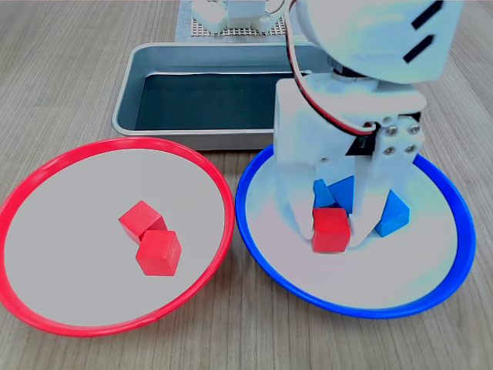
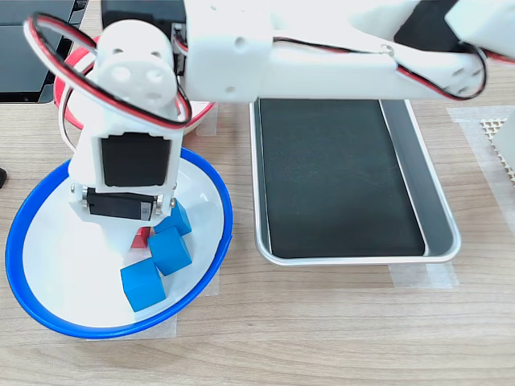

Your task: Relocate any misplaced blocks to their matching dishes.

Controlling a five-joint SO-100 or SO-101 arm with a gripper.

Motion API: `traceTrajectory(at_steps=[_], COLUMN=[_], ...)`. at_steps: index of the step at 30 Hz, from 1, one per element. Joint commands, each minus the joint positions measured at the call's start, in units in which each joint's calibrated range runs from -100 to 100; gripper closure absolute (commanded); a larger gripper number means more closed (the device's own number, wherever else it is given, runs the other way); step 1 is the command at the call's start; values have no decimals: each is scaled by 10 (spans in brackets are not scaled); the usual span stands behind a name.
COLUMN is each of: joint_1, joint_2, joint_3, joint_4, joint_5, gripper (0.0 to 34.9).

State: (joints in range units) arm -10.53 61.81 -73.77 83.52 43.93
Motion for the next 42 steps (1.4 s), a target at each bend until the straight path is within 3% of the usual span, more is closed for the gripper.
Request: traceTrajectory(at_steps=[1, 9, 26, 42], joint_1=[0, 42, 204, 255], joint_2=[-77, -155, -276, -243], joint_3=[7, 82, 322, 383], joint_4=[-5, -52, -203, -260], joint_5=[-26, -73, -150, -164], gripper=[346, 346, 346, 346])
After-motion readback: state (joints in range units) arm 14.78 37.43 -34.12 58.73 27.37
